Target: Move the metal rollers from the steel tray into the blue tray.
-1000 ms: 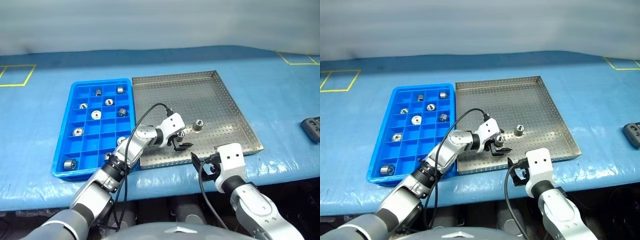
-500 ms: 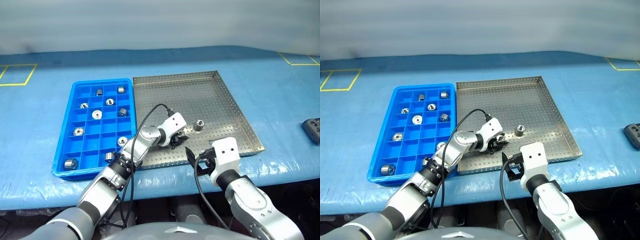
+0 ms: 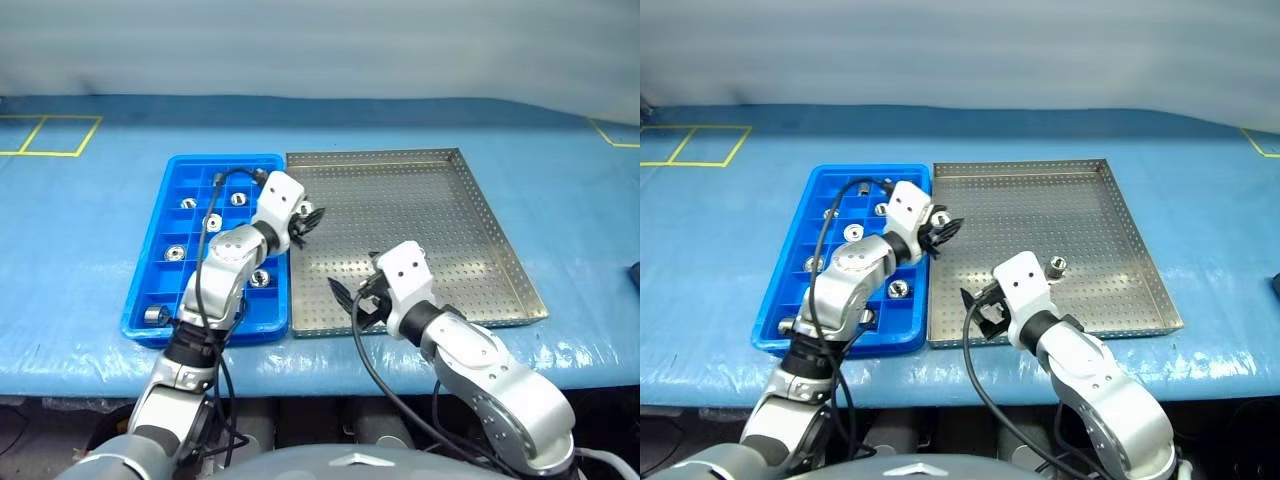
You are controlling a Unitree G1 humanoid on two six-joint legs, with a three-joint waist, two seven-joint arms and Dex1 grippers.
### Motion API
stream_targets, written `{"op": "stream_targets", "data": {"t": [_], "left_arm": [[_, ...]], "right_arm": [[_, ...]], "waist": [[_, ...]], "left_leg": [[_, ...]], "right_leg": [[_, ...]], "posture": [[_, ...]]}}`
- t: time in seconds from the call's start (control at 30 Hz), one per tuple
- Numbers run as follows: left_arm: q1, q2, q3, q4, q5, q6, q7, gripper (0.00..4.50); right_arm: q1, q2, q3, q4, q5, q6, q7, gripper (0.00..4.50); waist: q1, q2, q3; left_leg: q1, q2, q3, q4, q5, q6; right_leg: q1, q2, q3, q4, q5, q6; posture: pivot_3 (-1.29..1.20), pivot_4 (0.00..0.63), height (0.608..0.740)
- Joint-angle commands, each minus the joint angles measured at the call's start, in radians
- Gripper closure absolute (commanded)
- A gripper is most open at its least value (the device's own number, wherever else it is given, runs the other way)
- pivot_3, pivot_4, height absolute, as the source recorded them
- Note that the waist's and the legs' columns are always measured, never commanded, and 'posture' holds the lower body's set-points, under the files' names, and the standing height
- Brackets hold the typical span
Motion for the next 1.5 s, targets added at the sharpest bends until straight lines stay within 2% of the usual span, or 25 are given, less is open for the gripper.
{"op": "stream_targets", "data": {"t": [0.03, 0.27, 0.47, 0.9, 1.17, 1.3, 1.5], "left_arm": [[0.047, 0.022, 0.051, -0.163, 0.016, 0.055, 0.068, 2.74], [0.179, 0.064, 0.093, -0.343, 0.042, 0.202, 0.153, 2.74], [0.288, 0.128, 0.082, -0.454, 0.052, 0.275, 0.15, 2.74], [0.358, 0.103, 0.119, -0.485, 0.019, 0.36, 0.173, 2.74], [0.316, 0.083, 0.114, -0.448, -0.039, 0.326, 0.146, 0.14], [0.288, 0.099, 0.083, -0.436, -0.058, 0.246, 0.11, 0.04], [0.315, 0.171, -0.024, -0.45, -0.092, 0.082, -0.034, 0.04]], "right_arm": [[-0.044, -0.001, 0.022, 0.017, 0.01, -0.025, 0.044, 0.0], [-0.098, -0.004, 0.047, 0.071, 0.014, -0.038, 0.11, 0.0], [-0.102, -0.001, 0.056, 0.091, 0.011, -0.042, 0.133, 0.0], [-0.105, 0.007, 0.06, 0.102, 0.008, -0.043, 0.154, 0.0], [-0.088, 0.014, 0.046, 0.085, 0.0, -0.037, 0.134, 0.0], [-0.066, 0.024, 0.015, 0.072, -0.008, -0.034, 0.101, 0.0], [-0.024, 0.105, -0.11, 0.107, -0.07, -0.045, -0.039, 0.0]], "waist": [[0.017, -0.001, 0.0], [0.074, -0.002, 0.0], [0.092, -0.002, 0.0], [0.134, -0.002, 0.0], [0.138, -0.002, 0.0], [0.136, -0.002, 0.0], [0.126, -0.002, 0.0]], "left_leg": [[0.0, 0.0, 0.0, 0.0, 0.0, 0.0], [0.0, 0.0, -0.001, 0.001, 0.0, 0.0], [-0.001, 0.001, -0.002, 0.001, 0.0, 0.0], [-0.001, 0.002, -0.002, 0.001, 0.0, 0.0], [-0.001, 0.002, -0.002, 0.0, 0.0, 0.0], [-0.001, 0.002, -0.002, 0.0, 0.0, 0.0], [-0.001, 0.002, -0.001, 0.0, 0.0, 0.0]], "right_leg": [[0.0, 0.0, 0.0, 0.0, 0.0, 0.0], [0.001, -0.002, -0.001, 0.0, -0.002, -0.003], [0.001, -0.002, -0.003, 0.0, -0.003, -0.005], [0.0, -0.002, -0.004, -0.001, -0.003, -0.005], [0.0, -0.003, -0.004, -0.001, -0.003, -0.006], [0.0, -0.003, -0.004, -0.001, -0.003, -0.006], [0.0, -0.004, -0.004, -0.001, -0.004, -0.006]], "posture": [[0.23, 0.15, 0.74], [0.31, 0.15, 0.74], [0.34, 0.15, 0.74], [0.37, 0.15, 0.74], [0.31, 0.15, 0.74], [0.3, 0.15, 0.74], [0.26, 0.15, 0.74]]}}
